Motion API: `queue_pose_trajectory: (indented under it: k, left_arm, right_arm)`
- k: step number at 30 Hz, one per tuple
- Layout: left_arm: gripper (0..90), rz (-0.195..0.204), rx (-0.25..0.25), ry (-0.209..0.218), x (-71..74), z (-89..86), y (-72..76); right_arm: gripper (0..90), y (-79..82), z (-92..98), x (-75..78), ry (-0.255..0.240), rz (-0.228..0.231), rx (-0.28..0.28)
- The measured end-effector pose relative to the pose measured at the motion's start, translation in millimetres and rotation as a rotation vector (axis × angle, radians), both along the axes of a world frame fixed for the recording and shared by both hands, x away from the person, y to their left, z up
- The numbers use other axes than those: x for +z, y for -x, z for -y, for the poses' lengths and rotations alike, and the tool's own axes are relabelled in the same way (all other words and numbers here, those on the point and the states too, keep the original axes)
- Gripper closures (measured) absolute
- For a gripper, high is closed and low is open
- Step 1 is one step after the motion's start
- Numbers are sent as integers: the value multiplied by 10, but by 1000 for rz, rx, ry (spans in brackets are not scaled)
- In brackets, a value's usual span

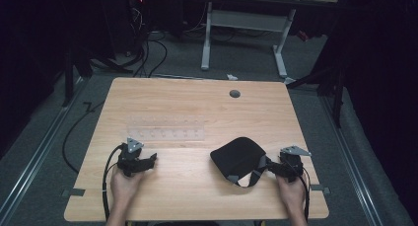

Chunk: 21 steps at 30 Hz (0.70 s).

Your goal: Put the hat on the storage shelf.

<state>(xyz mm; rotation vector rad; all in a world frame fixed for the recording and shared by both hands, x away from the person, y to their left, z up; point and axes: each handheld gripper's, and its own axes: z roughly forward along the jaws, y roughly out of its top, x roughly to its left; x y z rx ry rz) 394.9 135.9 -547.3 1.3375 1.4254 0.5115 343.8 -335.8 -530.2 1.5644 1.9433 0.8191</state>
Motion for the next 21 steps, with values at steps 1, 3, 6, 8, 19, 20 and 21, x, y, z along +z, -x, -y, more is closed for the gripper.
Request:
queue_pose_trajectory:
  k: [1, 3, 6, 8, 19, 20, 21]
  left_arm:
    - [280, 0, 0, 0, 0, 0, 0]
    - [280, 0, 0, 0, 0, 0, 0]
    - [280, 0, 0, 0, 0, 1, 0]
    - [280, 0, 1, 0, 0, 1, -1]
    - [285, 0, 3, 2, 1, -1, -7]
    - [285, 0, 3, 3, 1, 0, -8]
    - [285, 0, 3, 2, 1, 0, -8]
  right_arm:
    - [339, 0, 0, 1, 1, -1, 0]
    - [339, 0, 0, 0, 0, 0, 0]
    - [341, -1, -1, 0, 0, 0, -2]
    - [341, -1, -1, 0, 0, 0, -1]
    - [342, 2, 8, 1, 4, 0, 6]
    - [343, 5, 7, 0, 2, 1, 5]
    - [347, 7, 10, 0, 2, 3, 7]
